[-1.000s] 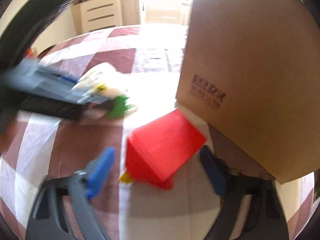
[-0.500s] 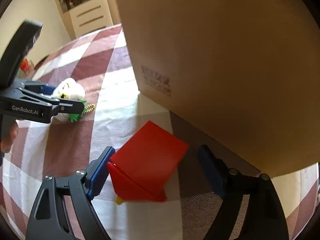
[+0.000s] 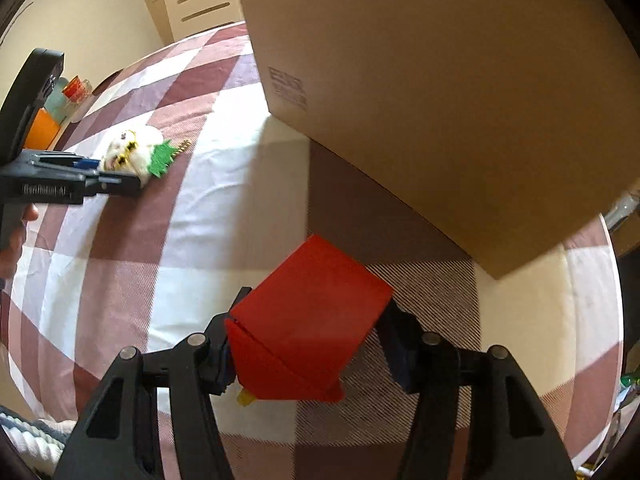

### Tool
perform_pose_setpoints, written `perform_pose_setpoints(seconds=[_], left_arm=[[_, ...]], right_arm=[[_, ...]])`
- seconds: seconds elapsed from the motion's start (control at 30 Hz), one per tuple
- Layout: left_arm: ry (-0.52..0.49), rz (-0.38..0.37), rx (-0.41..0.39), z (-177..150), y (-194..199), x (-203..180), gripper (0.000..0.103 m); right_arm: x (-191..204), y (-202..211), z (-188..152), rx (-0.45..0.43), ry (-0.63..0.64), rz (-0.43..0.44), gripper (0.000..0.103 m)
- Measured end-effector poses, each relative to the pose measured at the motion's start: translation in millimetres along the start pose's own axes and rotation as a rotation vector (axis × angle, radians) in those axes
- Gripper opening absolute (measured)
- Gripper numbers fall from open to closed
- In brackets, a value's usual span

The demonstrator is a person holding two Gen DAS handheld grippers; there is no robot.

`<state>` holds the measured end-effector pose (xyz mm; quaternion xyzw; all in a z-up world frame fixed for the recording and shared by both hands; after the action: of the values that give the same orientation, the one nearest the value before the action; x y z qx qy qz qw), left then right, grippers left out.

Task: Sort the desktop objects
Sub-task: 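Lift the white plush with the left tool while the right tool lifts the red block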

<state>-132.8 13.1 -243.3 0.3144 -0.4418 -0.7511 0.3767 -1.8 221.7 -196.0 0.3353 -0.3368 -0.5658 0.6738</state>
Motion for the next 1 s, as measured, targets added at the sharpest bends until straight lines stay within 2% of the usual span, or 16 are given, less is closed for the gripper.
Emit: perform_pose_setpoints(seconds=[0.17,0.3,0.4,0.57,0.67,0.7,0.73,0.87,0.93,0.97,1.0], left_arm=[[0.058,0.104,-0.004,16,-13,-3,0.069],[0.134,0.17,-0.017,20,-16,-4,0.072],[0.234,0.134,-0.03,22,-10,-4,0.072],[0.431,0.094,-0.024,25,-9,15,0.073],[0.454,0.093,-0.048,23,-2,24,0.07],[0.445,0.103,-0.053,22,1,24,0.06],[0.431,0.113,-0.056,21,0,23,0.054],[0.402,0.082,-0.038,16,2,15,0.051],[0.376,0.069,-0.032,8,8,12,0.049],[0.357,0.068,-0.028,3,11,10,0.049],[0.335,0.064,-0.023,-3,14,7,0.049]], right_arm=[[-7,10,1,-0.044,0.023,0.001,0.076],[-13,2,-4,-0.026,-0.004,0.022,0.08],[-10,-1,-8,-0.02,0.034,0.018,0.092],[1,-6,-12,-0.006,0.106,-0.015,0.103],[1,-7,-11,-0.004,0.11,-0.021,0.103],[1,-7,-11,-0.001,0.115,-0.019,0.103],[1,-7,-11,0.001,0.119,-0.017,0.103],[0,-7,-9,0.008,0.128,-0.008,0.103],[-2,-5,-8,0.007,0.124,-0.013,0.099],[-4,-2,-7,-0.005,0.116,-0.017,0.085],[-7,2,-4,-0.019,0.107,-0.02,0.055]])
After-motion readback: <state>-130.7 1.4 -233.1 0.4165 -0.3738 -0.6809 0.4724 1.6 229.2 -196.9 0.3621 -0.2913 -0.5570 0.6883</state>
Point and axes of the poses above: each gripper's, at about its wrist camera, not at the fingertips, and y roughly against the way its jaws point, x to its left, z to its top, the point moved 5 cm from there along -y, roughly the way its jaws point, and after that the axes turned 8 degrees about -x, right-handed, at the moved point
